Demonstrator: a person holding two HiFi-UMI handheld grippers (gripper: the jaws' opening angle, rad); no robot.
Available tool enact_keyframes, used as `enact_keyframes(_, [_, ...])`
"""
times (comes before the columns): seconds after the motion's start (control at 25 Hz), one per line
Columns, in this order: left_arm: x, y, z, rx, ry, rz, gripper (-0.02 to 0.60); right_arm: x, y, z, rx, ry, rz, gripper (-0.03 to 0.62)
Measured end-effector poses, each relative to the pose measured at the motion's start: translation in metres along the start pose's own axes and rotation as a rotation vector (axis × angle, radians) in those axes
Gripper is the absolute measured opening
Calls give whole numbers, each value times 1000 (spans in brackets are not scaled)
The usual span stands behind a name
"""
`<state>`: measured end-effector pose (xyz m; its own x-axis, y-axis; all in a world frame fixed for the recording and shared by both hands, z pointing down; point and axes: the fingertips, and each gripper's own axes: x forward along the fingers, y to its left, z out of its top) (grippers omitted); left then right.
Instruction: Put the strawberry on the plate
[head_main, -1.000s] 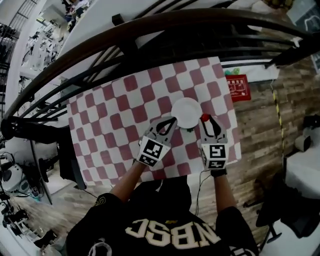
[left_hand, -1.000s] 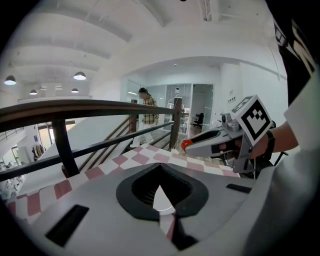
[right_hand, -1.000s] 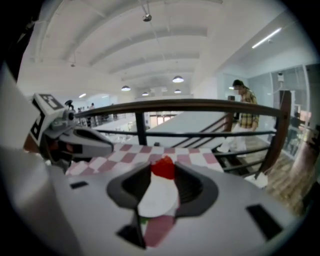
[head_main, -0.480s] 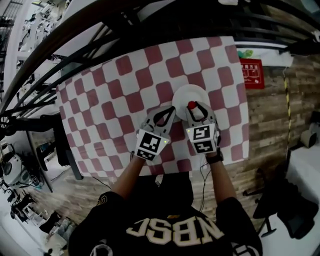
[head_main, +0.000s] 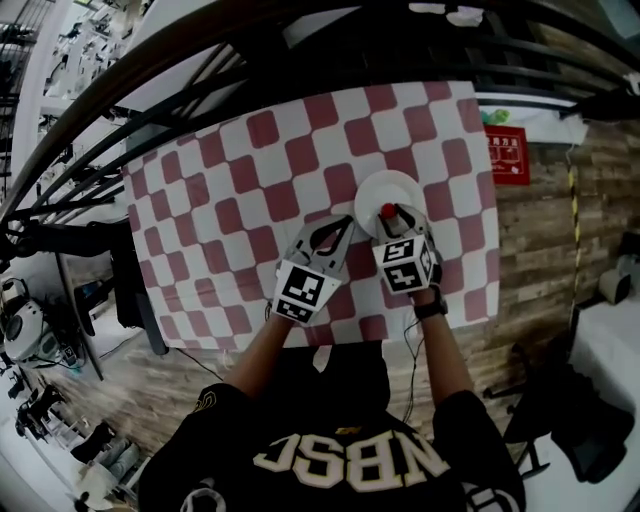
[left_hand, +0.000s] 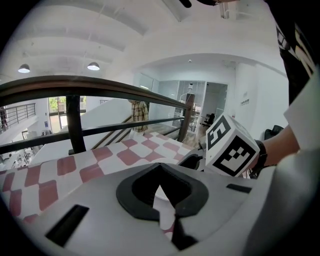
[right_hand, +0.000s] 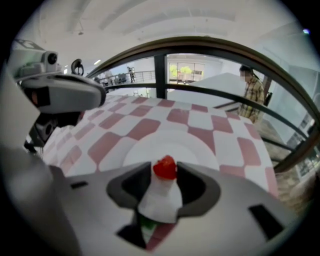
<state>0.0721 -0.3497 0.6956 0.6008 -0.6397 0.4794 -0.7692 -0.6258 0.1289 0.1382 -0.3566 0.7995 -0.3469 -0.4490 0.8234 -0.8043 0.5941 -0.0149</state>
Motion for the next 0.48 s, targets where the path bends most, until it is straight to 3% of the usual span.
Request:
enact_keyframes(0.32, [-46, -10, 44, -4, -82, -15, 9, -63, 5, 21, 68, -69, -101, 153])
enact_keyframes(0.48, [-79, -17, 70, -50, -137, -23, 9, -124, 17, 52, 124, -225, -140, 152])
